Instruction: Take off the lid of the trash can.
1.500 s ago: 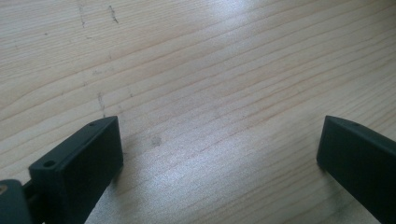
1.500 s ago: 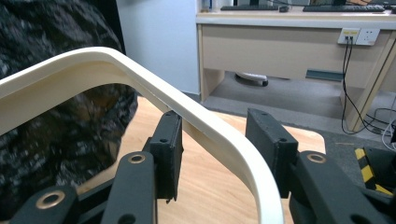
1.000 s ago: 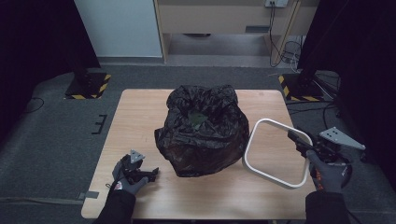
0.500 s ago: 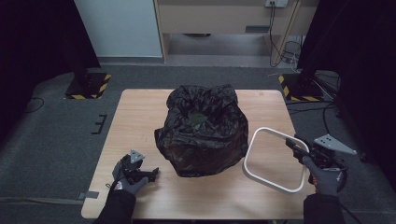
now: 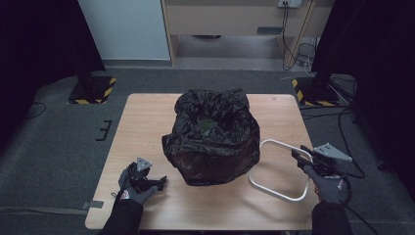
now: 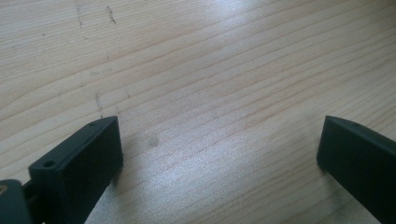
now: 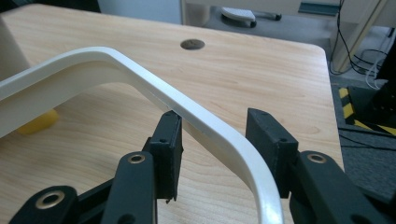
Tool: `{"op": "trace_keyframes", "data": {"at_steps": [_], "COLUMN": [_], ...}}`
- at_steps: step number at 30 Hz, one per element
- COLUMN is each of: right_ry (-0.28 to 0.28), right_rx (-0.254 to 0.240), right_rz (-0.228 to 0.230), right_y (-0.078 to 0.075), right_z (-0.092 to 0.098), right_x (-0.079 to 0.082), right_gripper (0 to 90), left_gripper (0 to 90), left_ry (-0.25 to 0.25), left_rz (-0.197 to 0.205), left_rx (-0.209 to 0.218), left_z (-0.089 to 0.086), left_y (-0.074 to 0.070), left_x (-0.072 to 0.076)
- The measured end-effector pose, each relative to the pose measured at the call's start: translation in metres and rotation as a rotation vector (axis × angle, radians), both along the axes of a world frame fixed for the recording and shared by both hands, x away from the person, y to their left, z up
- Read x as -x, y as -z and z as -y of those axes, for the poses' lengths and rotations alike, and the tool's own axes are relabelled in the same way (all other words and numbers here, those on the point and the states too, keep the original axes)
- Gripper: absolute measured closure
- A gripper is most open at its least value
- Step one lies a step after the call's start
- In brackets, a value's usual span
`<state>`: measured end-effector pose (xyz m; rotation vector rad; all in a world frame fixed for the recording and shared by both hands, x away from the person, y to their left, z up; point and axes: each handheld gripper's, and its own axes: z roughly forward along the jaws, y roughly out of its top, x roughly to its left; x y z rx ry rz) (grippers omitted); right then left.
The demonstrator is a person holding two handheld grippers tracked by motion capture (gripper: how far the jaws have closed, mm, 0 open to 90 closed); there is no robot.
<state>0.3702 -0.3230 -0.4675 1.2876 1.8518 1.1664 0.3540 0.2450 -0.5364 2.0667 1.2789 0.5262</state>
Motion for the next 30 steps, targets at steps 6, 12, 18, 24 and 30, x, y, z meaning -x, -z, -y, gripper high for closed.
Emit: {"op": "trace_keyframes", "data": {"at_steps": [6, 12, 18, 24, 30], "right_ry": [0.02, 0.031, 0.046, 0.057, 0.063], "right_rx": [0.052, 0.057, 0.097, 0.1, 0.126], "right_rz": [-0.034, -0.072, -0.104, -0.133, -0.166], "right_y": [0.014, 0.028, 0.039, 0.047, 0.054], "right_z": [-0.01, -0.008, -0.004, -0.003, -0.005], "right_x": [-0.009, -0.014, -0.016, -0.021, -0.023], "right_gripper": [57.1, 57.0, 56.8, 56.5, 55.7], "left_gripper": [0.0, 0.0, 1.0, 4.2, 7.9], "left_ry": [0.0, 0.002, 0.006, 0.001, 0.001], "left_rz": [0.0, -0.001, 0.004, 0.012, 0.018], "left_rx": [0.0, 0.0, 0.005, 0.01, 0.012], "left_z": [0.0, 0.0, -0.001, -0.002, -0.005], "left_y": [0.0, 0.0, 0.0, -0.001, -0.001], "left_x": [0.0, 0.0, 0.001, 0.002, 0.002]}}
